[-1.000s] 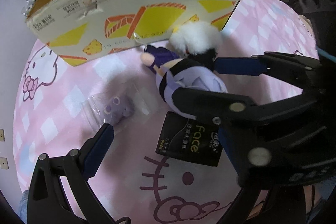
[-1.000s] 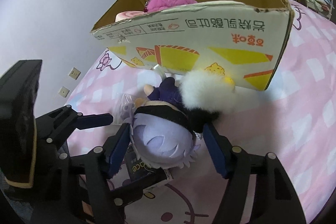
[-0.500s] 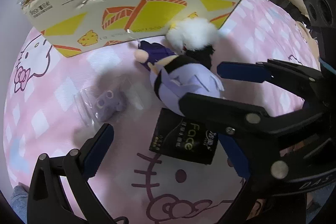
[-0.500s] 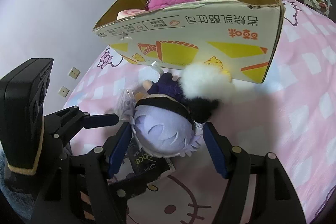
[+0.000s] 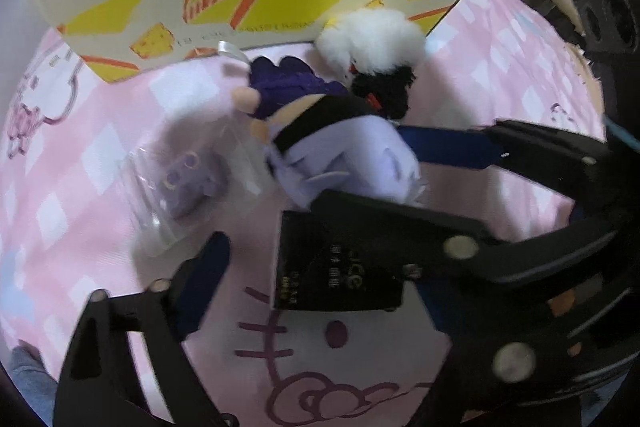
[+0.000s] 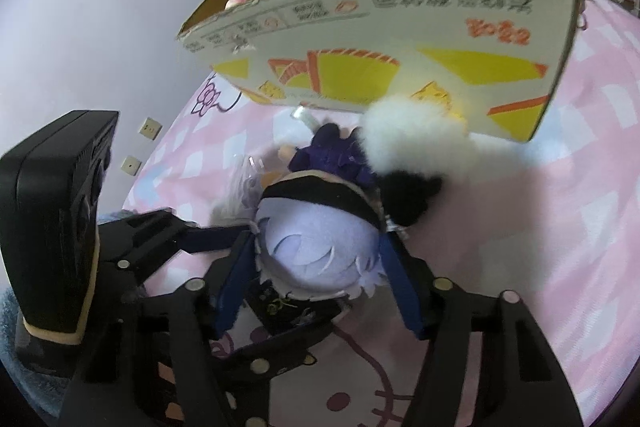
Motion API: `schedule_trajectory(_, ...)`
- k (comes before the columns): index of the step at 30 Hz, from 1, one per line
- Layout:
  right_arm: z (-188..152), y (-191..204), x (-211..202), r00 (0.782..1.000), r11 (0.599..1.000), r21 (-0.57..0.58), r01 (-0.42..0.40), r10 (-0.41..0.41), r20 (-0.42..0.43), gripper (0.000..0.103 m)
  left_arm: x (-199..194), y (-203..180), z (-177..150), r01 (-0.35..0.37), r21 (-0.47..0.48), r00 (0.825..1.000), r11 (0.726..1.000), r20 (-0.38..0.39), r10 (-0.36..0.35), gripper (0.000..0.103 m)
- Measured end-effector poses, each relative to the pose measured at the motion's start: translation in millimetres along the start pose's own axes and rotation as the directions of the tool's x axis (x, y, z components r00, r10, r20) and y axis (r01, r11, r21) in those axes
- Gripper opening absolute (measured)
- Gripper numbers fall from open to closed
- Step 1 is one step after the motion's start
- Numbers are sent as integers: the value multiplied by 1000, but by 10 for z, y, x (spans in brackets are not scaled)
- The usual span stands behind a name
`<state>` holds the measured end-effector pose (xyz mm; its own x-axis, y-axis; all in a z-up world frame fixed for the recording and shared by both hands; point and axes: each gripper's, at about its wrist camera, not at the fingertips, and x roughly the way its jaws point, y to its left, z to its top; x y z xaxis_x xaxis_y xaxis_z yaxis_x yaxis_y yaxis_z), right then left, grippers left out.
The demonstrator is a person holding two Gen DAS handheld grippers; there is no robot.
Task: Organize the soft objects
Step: 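Close left gripper on black Face tissue pack while right grips purple-haired doll, then lift the tissue pack with left gripper while right carries the doll over the box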
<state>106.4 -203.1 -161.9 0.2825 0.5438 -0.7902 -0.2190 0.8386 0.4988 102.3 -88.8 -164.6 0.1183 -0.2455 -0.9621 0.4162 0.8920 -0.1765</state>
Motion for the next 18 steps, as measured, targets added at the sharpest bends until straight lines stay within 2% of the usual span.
schedule_trajectory(2,-7,38,21,1000,1000,-20,18,-18,1,64,9,2,-1,22,-4,1000,1000,-4,-22,73)
schedule_trajectory(4,-14,46,15,1000,999,-25,24,-23,9,61,-8,-17,-6,43,-2,999,999,4,-43,62)
schedule_trajectory(12,-41,24,-203,993,996,-8,88,-87,82,60,-111,26,-31,12,-31,999,999,44,-11,59)
schedule_trajectory(18,-63,29,-388,983,993,10,118,-118,142,60,-347,117,-76,-50,-74,988,996,143,60,58)
